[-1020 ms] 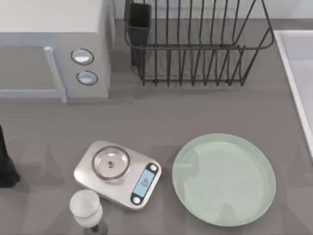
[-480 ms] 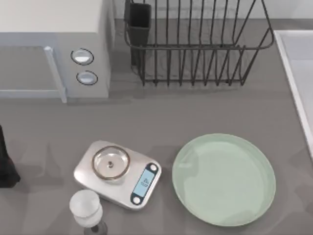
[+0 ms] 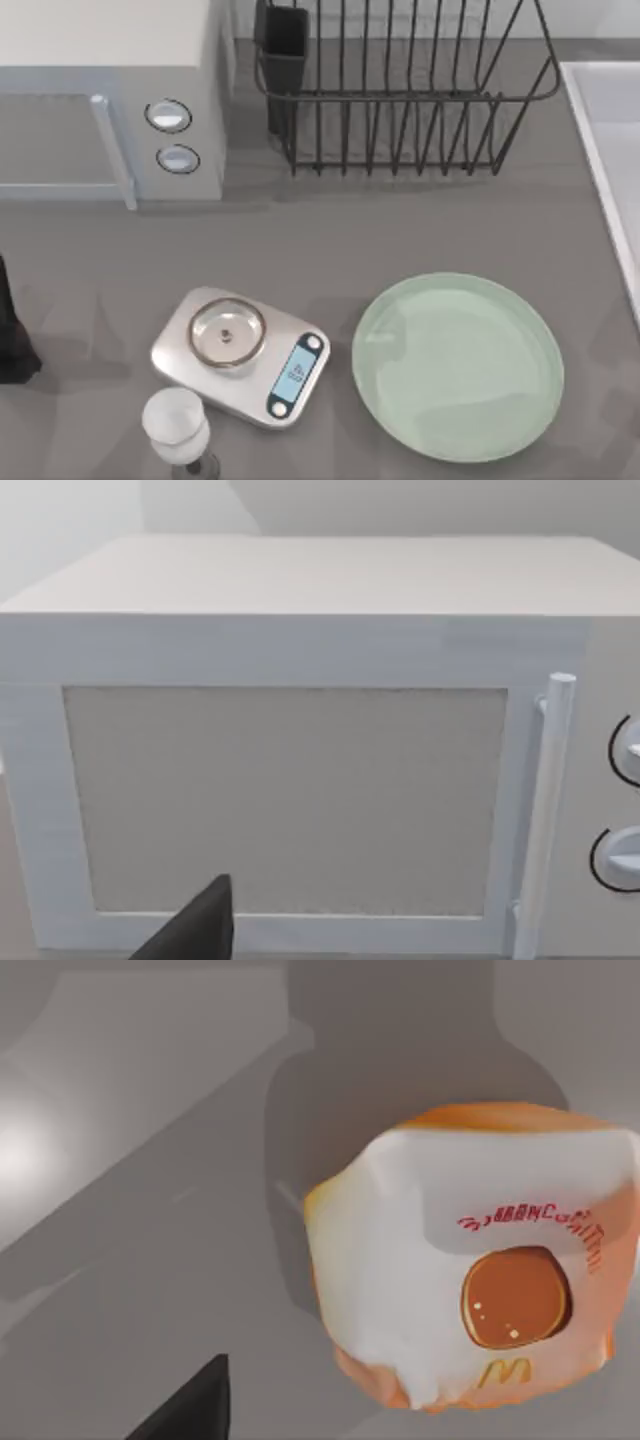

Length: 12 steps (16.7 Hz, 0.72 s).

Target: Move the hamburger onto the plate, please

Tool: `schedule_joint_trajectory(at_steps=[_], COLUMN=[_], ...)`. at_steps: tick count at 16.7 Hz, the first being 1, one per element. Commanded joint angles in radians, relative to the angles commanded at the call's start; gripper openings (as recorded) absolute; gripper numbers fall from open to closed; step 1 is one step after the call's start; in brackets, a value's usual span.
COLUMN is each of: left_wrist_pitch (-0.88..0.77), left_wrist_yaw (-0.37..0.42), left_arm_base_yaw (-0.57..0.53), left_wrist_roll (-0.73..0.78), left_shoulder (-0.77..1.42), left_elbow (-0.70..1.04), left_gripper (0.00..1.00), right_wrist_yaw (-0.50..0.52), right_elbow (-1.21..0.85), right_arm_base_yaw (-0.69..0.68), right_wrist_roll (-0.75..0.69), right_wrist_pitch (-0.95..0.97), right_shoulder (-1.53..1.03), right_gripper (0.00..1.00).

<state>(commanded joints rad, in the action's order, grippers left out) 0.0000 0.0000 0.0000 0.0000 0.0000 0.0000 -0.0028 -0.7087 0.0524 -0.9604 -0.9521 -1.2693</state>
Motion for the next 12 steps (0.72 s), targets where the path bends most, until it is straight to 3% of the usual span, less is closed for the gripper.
schedule_joint_trajectory(at_steps=[8, 12], left_wrist_pitch=[0.0, 0.0], left_wrist_yaw=[0.0, 0.0], left_arm_base_yaw=[0.0, 0.0], left_wrist_roll=[0.0, 0.0], left_shoulder=[0.0, 0.0], left_elbow=[0.0, 0.0], left_gripper=[1.0, 1.0], right_wrist_yaw=[-0.001, -0.001], right_elbow=[-0.032, 0.027], right_arm_base_yaw=[-0.002, -0.001], right_wrist_roll=[-0.044, -0.041], right_wrist_pitch=[-0.037, 0.076], right_shoulder=[-0.058, -0.116], right_gripper=[1.0, 1.0])
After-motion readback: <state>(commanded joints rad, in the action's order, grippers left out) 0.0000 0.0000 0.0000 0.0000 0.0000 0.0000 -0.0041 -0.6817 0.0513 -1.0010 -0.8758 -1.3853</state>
